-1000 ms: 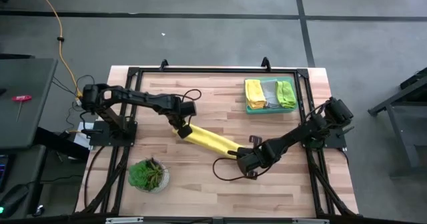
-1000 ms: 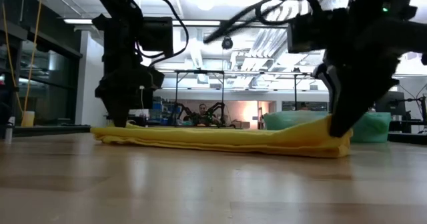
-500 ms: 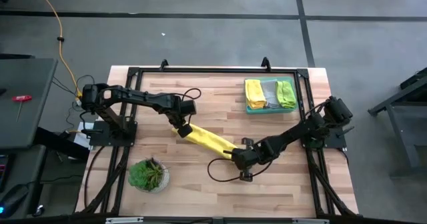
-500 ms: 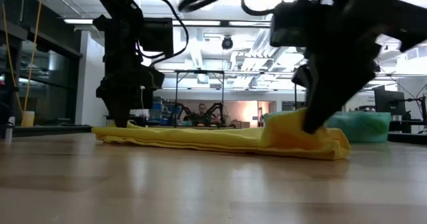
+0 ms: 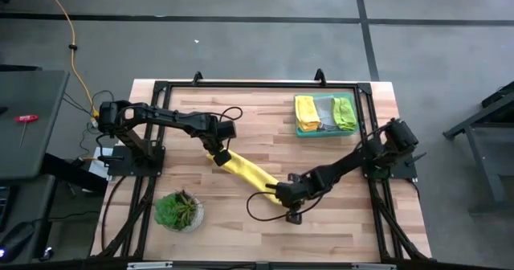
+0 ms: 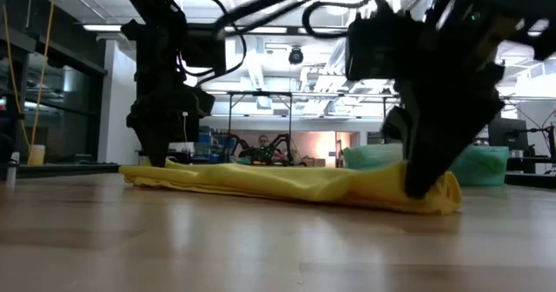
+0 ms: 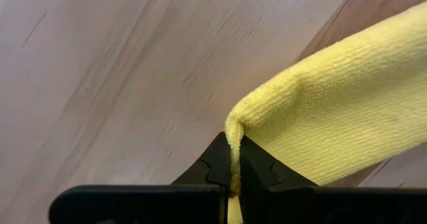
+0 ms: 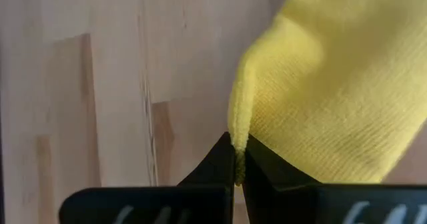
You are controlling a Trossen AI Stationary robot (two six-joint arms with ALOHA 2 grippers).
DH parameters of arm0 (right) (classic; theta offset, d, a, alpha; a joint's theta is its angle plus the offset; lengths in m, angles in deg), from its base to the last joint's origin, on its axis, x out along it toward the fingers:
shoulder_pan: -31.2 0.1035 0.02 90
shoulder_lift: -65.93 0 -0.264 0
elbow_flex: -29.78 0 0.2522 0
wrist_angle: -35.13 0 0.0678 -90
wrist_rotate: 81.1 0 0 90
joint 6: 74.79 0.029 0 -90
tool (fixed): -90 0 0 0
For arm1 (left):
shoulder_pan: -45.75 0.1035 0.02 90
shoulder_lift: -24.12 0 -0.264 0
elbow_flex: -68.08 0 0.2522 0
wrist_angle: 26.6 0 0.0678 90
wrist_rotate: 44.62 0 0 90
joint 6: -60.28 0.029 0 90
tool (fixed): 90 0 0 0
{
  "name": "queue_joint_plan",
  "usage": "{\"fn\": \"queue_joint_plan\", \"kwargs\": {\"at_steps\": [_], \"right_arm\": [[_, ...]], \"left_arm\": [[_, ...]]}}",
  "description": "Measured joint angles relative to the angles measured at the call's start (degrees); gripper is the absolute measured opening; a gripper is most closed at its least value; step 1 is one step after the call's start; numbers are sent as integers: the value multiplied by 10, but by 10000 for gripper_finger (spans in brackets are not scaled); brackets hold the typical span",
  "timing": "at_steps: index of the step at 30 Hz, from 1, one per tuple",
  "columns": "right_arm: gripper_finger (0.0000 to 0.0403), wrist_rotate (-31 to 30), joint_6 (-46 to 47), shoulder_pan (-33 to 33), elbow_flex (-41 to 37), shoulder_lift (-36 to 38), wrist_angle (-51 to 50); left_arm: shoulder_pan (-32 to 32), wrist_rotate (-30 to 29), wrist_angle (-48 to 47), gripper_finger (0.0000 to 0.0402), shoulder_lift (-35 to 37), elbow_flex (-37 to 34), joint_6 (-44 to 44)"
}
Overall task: Fold microfiber towels
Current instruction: Fold the yellow towel
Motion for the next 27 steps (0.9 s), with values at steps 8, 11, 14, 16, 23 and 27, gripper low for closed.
{"fn": "queue_joint_plan", "kwargs": {"at_steps": [8,11,14,16,23,27], "right_arm": [[7,5,39,1,2,-23,7],[39,8,38,1,2,-23,7],[91,14,37,1,2,-23,8],[126,14,33,1,2,-23,8],[197,16,23,1,2,-24,3],[201,13,21,0,2,-24,-7]], "left_arm": [[0,0,0,1,0,0,0],[0,-1,0,1,0,0,15],[3,-7,-1,1,0,0,34],[8,-16,-2,1,0,0,48],[38,-18,-13,1,0,0,148],[56,-15,-30,1,0,0,191]]}}
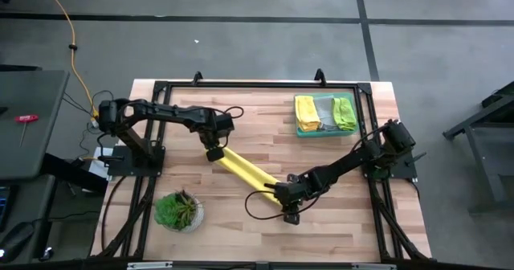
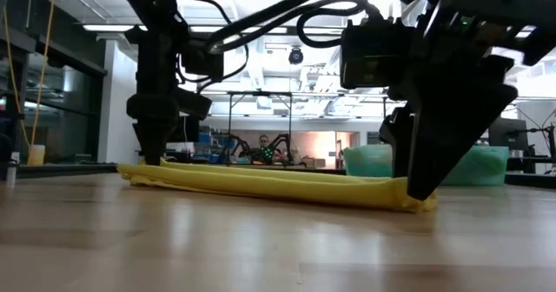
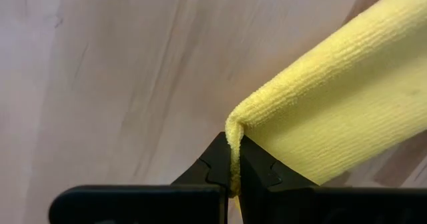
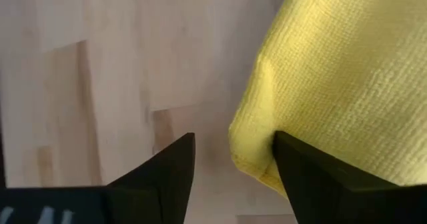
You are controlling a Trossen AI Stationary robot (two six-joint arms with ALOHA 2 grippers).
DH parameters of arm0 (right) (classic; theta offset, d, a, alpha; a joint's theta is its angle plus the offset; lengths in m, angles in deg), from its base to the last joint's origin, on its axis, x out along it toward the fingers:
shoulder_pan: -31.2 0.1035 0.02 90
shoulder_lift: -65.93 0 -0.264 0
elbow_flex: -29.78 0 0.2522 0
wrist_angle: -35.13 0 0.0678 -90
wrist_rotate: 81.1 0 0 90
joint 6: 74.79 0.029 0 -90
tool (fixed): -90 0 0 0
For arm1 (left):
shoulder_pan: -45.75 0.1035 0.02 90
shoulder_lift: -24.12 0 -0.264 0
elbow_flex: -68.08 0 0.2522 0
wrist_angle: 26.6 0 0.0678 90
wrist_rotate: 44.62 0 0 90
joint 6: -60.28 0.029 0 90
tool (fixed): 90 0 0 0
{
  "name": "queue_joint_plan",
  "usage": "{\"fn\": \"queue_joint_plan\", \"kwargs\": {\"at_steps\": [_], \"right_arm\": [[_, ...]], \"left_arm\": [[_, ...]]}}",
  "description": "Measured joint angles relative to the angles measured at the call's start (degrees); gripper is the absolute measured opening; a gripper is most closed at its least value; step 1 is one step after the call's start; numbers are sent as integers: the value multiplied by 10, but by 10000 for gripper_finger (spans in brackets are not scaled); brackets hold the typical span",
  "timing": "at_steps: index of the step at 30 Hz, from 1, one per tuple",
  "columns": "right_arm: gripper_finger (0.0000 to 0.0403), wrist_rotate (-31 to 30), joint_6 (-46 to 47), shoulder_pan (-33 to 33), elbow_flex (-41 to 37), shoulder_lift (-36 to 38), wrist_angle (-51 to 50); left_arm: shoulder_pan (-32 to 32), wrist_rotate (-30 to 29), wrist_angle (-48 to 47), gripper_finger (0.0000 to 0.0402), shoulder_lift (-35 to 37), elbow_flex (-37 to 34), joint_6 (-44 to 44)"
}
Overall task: Fold microfiber towels
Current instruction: Fold the yellow towel
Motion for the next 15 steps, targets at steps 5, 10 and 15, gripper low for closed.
{"fn": "queue_joint_plan", "kwargs": {"at_steps": [5,10,15], "right_arm": [[201,-4,-1,0,0,0,-5],[201,-4,0,0,-1,-1,-6],[201,-4,1,1,-2,-1,-9]], "left_arm": [[8,6,-8,8,6,0,15],[9,-1,-2,33,26,0,24],[10,-8,-4,67,44,0,45]]}}
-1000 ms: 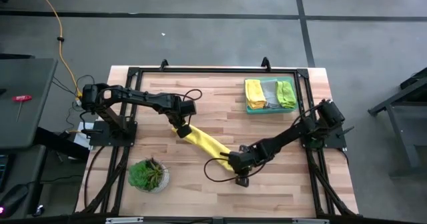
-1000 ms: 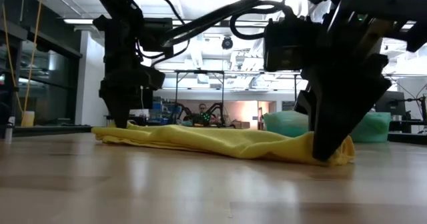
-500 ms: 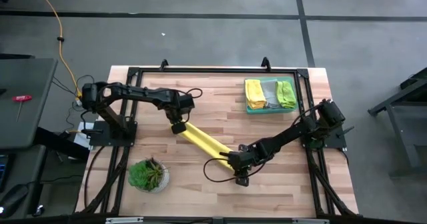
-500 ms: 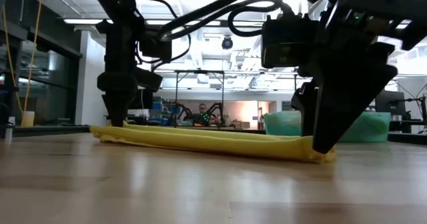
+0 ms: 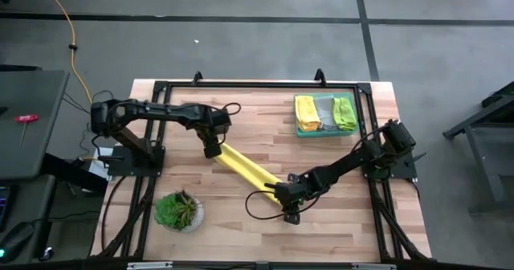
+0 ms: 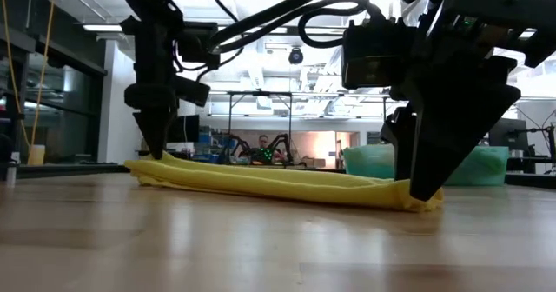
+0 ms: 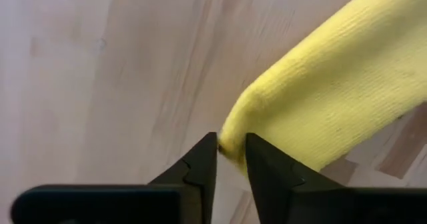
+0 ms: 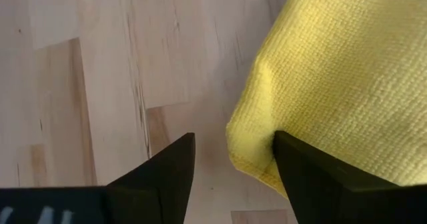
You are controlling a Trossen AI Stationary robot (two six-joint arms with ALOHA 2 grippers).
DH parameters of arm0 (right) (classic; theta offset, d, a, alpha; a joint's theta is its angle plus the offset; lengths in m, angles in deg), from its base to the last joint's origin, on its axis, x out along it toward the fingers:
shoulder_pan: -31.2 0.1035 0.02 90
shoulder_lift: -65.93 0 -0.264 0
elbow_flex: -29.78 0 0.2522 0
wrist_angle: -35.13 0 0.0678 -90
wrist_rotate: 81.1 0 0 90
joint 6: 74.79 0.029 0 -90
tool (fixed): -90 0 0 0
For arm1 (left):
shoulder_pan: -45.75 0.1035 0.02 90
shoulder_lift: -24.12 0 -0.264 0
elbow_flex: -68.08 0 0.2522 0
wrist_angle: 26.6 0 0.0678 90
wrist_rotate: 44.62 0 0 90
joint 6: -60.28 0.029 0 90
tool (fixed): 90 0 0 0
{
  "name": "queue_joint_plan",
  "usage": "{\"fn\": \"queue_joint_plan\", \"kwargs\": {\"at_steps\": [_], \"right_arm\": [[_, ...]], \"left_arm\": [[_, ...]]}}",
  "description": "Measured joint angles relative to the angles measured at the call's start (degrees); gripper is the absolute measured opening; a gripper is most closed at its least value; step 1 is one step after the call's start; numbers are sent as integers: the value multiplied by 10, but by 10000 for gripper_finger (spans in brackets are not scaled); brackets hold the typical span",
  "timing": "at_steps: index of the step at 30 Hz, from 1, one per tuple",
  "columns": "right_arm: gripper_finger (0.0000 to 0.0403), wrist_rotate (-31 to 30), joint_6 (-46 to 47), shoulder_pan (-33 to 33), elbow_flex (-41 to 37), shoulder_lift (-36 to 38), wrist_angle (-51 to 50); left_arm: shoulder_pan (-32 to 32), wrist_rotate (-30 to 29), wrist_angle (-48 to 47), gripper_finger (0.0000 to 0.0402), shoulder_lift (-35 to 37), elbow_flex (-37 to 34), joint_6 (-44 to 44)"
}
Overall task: Fold microfiber towels
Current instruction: Fold the yellow towel
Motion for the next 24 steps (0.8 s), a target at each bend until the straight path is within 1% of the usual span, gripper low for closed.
{"fn": "queue_joint_plan", "kwargs": {"at_steps": [4,8,10,12,15,19,21,24], "right_arm": [[201,2,0,0,0,0,-5],[201,5,0,0,0,0,-10],[201,7,0,0,0,0,-18],[201,8,-8,0,0,0,-23],[201,9,-30,0,0,0,-34],[201,11,-54,-3,0,1,-45],[201,11,-63,-6,1,1,-54],[201,11,-64,-9,1,5,-75]], "left_arm": [[0,-2,0,103,20,0,9],[3,-40,-2,140,49,0,19],[12,-46,-2,157,67,0,17],[22,-31,0,173,81,0,5],[34,20,19,190,96,0,-10],[25,78,54,201,100,0,-16],[10,89,68,201,98,0,-25],[-21,82,83,198,88,0,-32]]}}
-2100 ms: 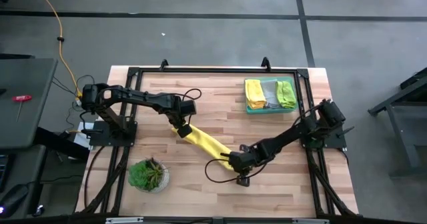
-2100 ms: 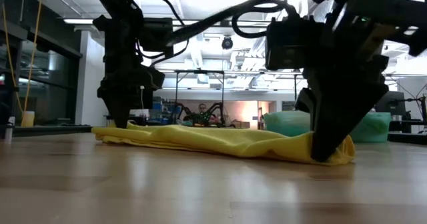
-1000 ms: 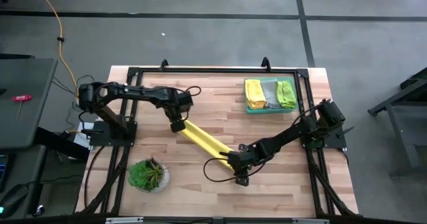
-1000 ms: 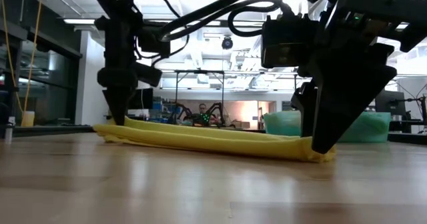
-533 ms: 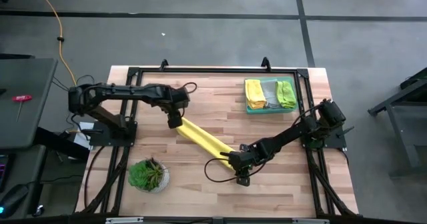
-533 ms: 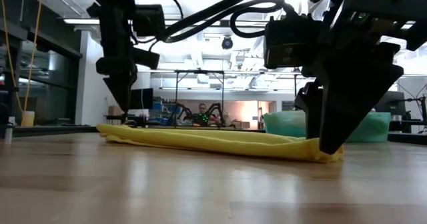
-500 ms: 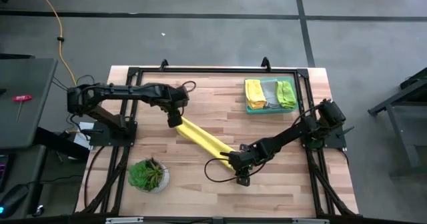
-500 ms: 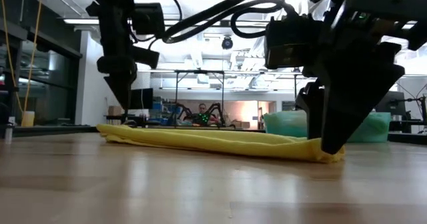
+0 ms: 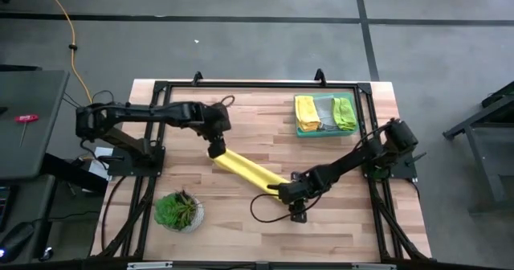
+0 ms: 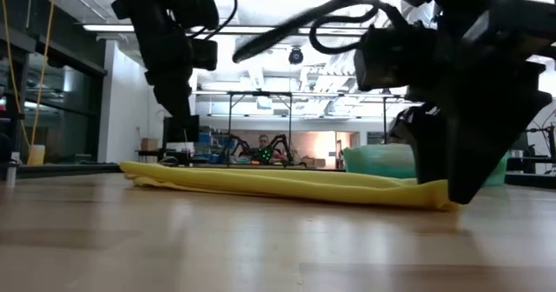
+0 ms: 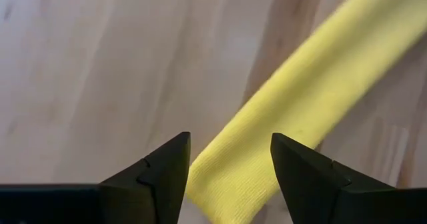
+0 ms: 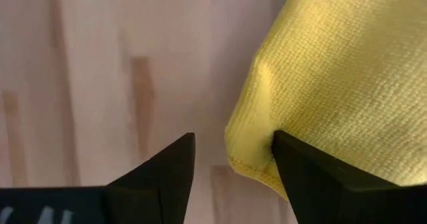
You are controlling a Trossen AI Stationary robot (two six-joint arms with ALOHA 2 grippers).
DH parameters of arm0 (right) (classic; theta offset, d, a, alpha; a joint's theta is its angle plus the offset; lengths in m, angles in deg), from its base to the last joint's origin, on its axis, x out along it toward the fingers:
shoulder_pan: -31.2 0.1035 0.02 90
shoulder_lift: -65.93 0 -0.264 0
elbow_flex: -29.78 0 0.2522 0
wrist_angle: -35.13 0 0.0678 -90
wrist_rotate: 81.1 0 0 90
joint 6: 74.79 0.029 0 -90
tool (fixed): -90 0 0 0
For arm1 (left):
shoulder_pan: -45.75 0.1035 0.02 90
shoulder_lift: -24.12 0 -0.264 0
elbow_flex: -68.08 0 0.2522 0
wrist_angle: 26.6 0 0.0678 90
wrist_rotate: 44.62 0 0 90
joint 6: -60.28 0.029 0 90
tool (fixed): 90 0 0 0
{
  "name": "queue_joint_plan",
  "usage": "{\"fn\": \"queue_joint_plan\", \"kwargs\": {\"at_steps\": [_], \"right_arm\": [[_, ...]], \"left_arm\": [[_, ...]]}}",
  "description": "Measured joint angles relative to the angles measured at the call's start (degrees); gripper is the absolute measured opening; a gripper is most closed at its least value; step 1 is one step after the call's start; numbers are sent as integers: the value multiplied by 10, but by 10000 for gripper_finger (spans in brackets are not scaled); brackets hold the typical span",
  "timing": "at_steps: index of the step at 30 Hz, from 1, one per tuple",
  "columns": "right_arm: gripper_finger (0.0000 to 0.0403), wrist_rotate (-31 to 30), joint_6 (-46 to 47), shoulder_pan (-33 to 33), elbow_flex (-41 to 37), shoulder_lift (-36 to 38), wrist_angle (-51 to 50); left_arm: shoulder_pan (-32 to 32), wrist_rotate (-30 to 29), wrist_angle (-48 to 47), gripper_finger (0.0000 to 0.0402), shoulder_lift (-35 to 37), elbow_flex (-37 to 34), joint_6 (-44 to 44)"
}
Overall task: Fold microfiber towels
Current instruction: Fold the yellow towel
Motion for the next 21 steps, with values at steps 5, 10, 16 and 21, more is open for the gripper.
{"fn": "queue_joint_plan", "kwargs": {"at_steps": [5,10,16,21], "right_arm": [[201,-37,-2,-2,-2,21,-78],[202,-94,-41,-6,-5,49,-183],[202,-121,-76,-23,-5,55,-258],[202,-124,-89,-30,-4,66,-262]], "left_arm": [[-46,-16,20,196,-12,0,-18],[-75,-52,41,196,-18,0,-44],[-94,-62,87,196,-18,-15,-65],[-109,-62,111,195,-18,-38,-73]]}}
